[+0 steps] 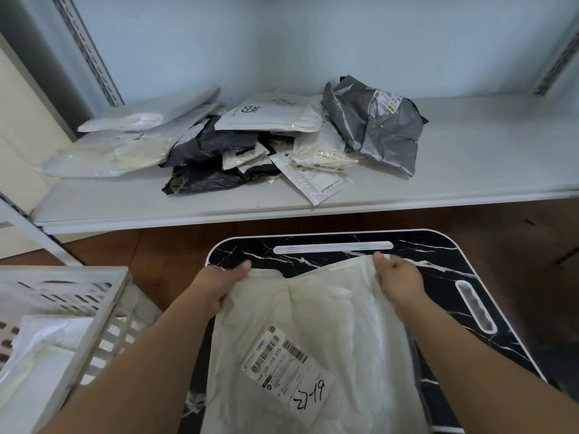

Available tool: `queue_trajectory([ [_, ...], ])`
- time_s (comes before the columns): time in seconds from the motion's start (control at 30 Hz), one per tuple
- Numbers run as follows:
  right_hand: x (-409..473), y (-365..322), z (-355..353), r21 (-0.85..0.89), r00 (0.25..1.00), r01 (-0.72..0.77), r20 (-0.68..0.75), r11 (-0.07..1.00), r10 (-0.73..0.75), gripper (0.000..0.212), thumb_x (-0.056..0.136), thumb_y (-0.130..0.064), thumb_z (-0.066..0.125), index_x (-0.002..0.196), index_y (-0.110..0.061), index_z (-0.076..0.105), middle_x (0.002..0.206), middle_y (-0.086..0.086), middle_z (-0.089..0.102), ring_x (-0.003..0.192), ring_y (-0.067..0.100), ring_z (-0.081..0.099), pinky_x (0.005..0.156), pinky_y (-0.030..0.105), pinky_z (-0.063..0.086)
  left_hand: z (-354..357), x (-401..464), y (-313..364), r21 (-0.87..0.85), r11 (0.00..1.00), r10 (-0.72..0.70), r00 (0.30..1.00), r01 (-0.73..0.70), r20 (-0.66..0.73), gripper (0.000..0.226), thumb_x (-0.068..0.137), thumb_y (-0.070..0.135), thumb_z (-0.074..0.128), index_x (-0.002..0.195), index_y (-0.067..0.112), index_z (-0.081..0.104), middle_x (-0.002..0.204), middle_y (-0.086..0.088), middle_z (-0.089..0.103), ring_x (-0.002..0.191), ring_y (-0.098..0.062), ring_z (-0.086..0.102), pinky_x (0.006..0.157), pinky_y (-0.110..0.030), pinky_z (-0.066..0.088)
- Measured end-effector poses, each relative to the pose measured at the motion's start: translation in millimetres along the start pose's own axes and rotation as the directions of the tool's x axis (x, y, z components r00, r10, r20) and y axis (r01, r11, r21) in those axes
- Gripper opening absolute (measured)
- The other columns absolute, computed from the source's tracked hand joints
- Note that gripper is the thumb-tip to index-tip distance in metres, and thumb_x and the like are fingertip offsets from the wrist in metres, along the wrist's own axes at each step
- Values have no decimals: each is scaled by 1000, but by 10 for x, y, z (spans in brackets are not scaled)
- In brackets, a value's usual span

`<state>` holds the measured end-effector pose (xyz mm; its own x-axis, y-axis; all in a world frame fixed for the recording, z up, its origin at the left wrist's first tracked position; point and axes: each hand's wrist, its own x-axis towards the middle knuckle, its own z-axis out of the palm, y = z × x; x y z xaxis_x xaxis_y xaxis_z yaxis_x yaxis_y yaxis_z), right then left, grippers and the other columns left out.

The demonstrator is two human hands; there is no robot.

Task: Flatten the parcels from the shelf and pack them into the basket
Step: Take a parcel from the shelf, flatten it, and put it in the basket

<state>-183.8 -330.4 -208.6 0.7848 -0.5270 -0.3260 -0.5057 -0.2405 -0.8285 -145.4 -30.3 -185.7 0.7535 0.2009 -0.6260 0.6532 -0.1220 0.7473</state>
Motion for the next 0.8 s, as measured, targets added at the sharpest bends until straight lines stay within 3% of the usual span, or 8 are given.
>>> queue_trajectory([
  [0.07, -47, -93, -23, 26, 995, 41, -89, 999, -39, 39, 97, -37, 49, 71, -8, 51, 69, 8, 50, 74, 27, 47, 70, 36, 40, -45, -6, -35, 247, 967, 88, 990, -59, -106, 37, 80, 34, 76, 87, -1, 67, 82, -16, 68, 75, -28, 65, 77, -39, 56],
  [0.17, -36, -200, -92, -8, 980, -5, -201, 1000, 3, 40, 98, -37, 49, 97, 0, 63, 91, 18, 61, 91, 36, 57, 84, 38, 45, -116, -55, 93, 263, 949, 226, 957, -174, -184, 35, 84, 36, 72, 74, 3, 63, 72, -9, 63, 63, -21, 57, 59, -28, 46],
  [0.37, 28, -440, -92, 140, 960, 47, -278, 989, -6, 39, 94, -45, 51, 69, -15, 47, 77, 9, 54, 81, 27, 51, 77, 33, 41, -55, -13, 365, 183, 929, 365, 881, -322, -300, 44, 81, 46, 71, 102, 8, 64, 106, -12, 68, 99, -28, 62, 88, -38, 50],
  [0.47, 41, -509, -119, 79, 956, 109, -281, 991, -83, 58, 74, -69, 58, 111, -24, 54, 117, 9, 59, 110, 31, 54, 100, 52, 40, -18, -50, 329, 300, 922, 352, 853, -244, -386, 70, 89, 48, 59, 142, 8, 36, 138, -12, 49, 126, -31, 47, 99, -41, 39],
  [0.53, -29, -376, -92, -334, 933, 126, -280, 934, -226, 78, 84, -70, 49, 146, -27, 32, 153, 8, 31, 141, 27, 25, 113, 53, 17, 45, -84, 136, 555, 797, 487, 798, -240, -354, 71, 94, 52, 46, 151, 17, 21, 154, -13, 28, 139, -33, 30, 109, -46, 28],
  [0.6, -188, -162, 26, -612, 895, 289, -100, 736, -435, 72, 91, -71, 28, 152, -34, 18, 161, 1, 10, 148, 20, 0, 115, 51, 3, 184, -127, -137, 799, 528, 627, 767, -287, -138, 64, 96, 56, 30, 152, 30, 13, 160, -7, 9, 147, -29, 9, 116, -50, 14],
  [0.67, -329, 82, 230, -718, 866, 434, 167, 545, -471, 71, 88, -72, 4, 151, -41, 7, 162, -5, -8, 147, 20, -18, 114, 52, -10, 366, -136, -437, 893, 309, 605, 792, -328, 81, 63, 93, 63, 9, 151, 40, 1, 161, 0, -8, 147, -30, -10, 117, -54, 0],
  [0.8, -459, 350, 605, -729, 837, 536, 393, 426, -382, 71, 83, -72, -5, 149, -46, -5, 154, -8, -29, 138, 25, -38, 111, 58, -20, 601, -74, -857, 913, 153, 568, 789, -378, 232, 71, 82, 69, -7, 149, 46, -2, 160, 3, -14, 143, -35, -23, 112, -62, -13],
])
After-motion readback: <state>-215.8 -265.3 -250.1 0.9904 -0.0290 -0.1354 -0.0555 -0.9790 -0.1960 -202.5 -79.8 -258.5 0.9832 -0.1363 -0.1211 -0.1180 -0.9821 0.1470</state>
